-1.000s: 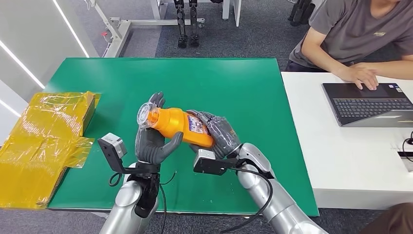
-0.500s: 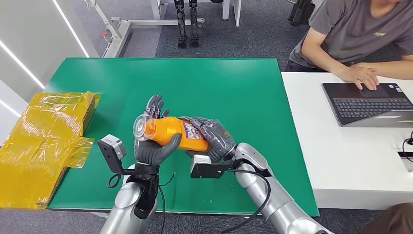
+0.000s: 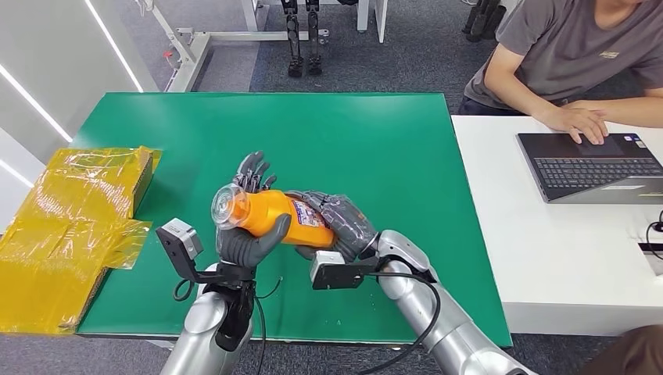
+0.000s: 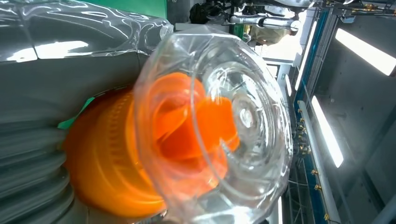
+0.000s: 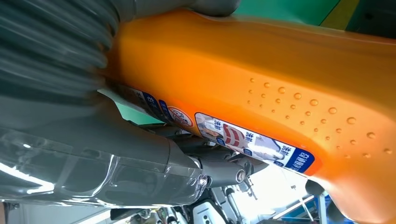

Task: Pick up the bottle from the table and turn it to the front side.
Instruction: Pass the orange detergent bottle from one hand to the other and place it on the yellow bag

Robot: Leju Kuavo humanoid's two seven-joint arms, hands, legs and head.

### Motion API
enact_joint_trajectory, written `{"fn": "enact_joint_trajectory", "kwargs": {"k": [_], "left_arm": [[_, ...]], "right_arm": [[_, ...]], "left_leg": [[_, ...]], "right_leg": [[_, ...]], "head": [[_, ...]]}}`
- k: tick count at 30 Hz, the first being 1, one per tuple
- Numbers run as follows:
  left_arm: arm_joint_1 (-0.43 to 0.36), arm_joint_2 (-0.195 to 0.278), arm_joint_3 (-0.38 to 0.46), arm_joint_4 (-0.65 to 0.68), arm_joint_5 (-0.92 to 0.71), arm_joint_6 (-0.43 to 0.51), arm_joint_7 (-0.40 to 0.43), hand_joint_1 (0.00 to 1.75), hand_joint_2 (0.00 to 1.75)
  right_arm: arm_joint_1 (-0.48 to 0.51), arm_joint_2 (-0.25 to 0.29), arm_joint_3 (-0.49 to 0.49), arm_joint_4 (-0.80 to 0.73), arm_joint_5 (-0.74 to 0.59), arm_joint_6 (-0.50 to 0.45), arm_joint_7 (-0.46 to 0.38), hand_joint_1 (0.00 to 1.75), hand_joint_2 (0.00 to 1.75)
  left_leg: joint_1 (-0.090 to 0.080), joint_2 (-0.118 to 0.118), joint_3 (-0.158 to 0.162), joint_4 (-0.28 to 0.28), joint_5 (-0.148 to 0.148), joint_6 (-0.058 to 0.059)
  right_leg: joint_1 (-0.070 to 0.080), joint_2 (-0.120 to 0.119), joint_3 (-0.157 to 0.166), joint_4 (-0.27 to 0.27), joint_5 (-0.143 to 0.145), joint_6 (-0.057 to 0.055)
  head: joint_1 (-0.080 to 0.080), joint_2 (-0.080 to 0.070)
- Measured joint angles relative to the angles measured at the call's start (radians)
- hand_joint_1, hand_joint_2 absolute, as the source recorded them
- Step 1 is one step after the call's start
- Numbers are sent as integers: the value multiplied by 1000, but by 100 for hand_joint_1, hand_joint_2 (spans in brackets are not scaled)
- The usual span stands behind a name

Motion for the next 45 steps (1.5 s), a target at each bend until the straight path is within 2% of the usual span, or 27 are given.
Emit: {"fn": "enact_joint_trajectory", "kwargs": {"k": [18,19,22,23,34,45], "left_arm": [[0,0,4,0,-7,-17,-11,175,175],[0,1,4,0,-7,-18,-11,175,175],[1,1,7,0,-8,-21,-12,175,175],[1,1,9,0,-9,-22,-12,175,175],[2,0,24,0,-9,-20,-17,175,175],[4,1,62,-13,5,10,-34,175,175]], "right_arm": [[-9,0,9,20,30,1,4,173,175],[-10,0,9,22,33,0,4,162,175],[-12,0,10,25,40,-11,10,33,175],[-12,0,11,26,41,-19,13,0,175],[8,23,11,13,2,-100,48,0,175],[69,33,-4,-122,-66,-171,74,0,175]], "left_leg": [[0,0,0,0,0,0],[0,0,0,0,0,0],[0,0,0,0,0,0],[0,0,0,0,0,0],[0,0,0,0,0,0],[0,0,0,0,0,0]], "right_leg": [[0,0,0,0,0,0],[0,0,0,0,0,0],[0,0,0,0,0,0],[0,0,0,0,0,0],[0,0,0,0,0,0],[0,0,0,0,0,0]], "head": [[0,0],[0,0],[0,0],[0,0],[0,0],[0,0]]}}
